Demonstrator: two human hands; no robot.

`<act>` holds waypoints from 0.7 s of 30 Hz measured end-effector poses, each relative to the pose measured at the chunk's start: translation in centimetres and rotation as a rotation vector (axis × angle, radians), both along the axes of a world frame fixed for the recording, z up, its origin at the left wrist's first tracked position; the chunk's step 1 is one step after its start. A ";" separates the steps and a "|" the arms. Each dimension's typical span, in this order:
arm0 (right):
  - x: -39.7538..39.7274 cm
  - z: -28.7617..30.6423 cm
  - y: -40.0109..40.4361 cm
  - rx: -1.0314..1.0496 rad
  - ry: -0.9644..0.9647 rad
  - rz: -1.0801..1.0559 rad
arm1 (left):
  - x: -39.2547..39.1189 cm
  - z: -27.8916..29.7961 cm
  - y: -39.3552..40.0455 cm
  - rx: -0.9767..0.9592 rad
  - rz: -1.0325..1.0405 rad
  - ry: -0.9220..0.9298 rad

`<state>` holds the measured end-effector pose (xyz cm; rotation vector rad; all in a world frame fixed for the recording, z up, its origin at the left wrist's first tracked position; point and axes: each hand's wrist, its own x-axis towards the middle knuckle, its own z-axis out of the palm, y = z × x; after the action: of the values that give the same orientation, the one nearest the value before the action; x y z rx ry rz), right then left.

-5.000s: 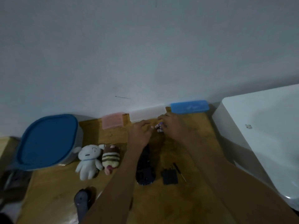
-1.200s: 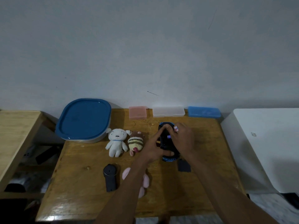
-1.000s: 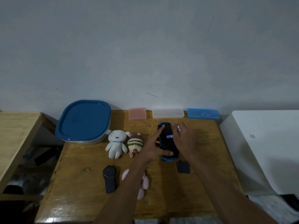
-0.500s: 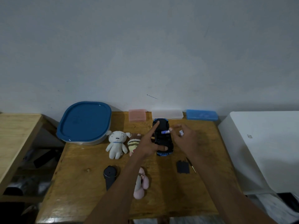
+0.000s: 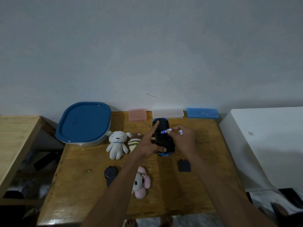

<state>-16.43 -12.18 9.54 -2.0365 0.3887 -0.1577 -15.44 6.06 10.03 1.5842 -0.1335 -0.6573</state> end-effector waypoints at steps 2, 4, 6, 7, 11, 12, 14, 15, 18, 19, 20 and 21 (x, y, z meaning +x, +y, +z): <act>0.1 0.1 0.1 0.031 0.015 -0.020 | 0.0 0.1 -0.1 -0.009 0.006 0.009; 0.1 0.1 0.2 0.052 0.022 -0.063 | -0.1 0.1 -0.2 -0.008 0.014 -0.001; 0.1 0.1 0.5 0.067 0.017 -0.113 | -0.1 0.2 -0.3 0.002 0.025 -0.014; 0.1 0.1 0.7 0.077 0.017 -0.126 | -0.1 0.2 -0.4 0.007 0.028 -0.021; -0.1 0.4 1.2 0.049 0.018 -0.108 | -0.1 0.0 -0.9 0.027 0.014 -0.056; -0.2 0.6 1.3 0.027 0.003 -0.104 | -0.1 0.0 -0.9 0.031 0.018 -0.056; -0.4 0.8 1.4 -0.042 -0.041 -0.096 | 0.0 0.0 -0.9 0.036 0.027 -0.046; -0.5 1.0 1.4 -0.072 -0.052 -0.094 | 0.0 0.0 -0.9 0.035 0.027 -0.040; -0.2 1.2 1.2 -0.052 -0.007 -0.116 | 0.2 0.3 -1.0 0.026 0.018 -0.045; 0.0 1.2 1.2 -0.021 0.016 -0.126 | 0.2 0.4 -1.0 0.024 0.017 -0.048; 0.2 1.3 1.1 0.004 0.033 -0.135 | 0.3 0.5 -1.1 0.025 0.019 -0.053; 0.4 1.4 1.0 0.022 0.041 -0.136 | 0.4 0.6 -1.1 0.025 0.024 -0.060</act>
<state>-16.01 -11.17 10.98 -1.9941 0.5525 -0.1940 -15.07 4.92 10.65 1.6281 -0.1502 -0.5952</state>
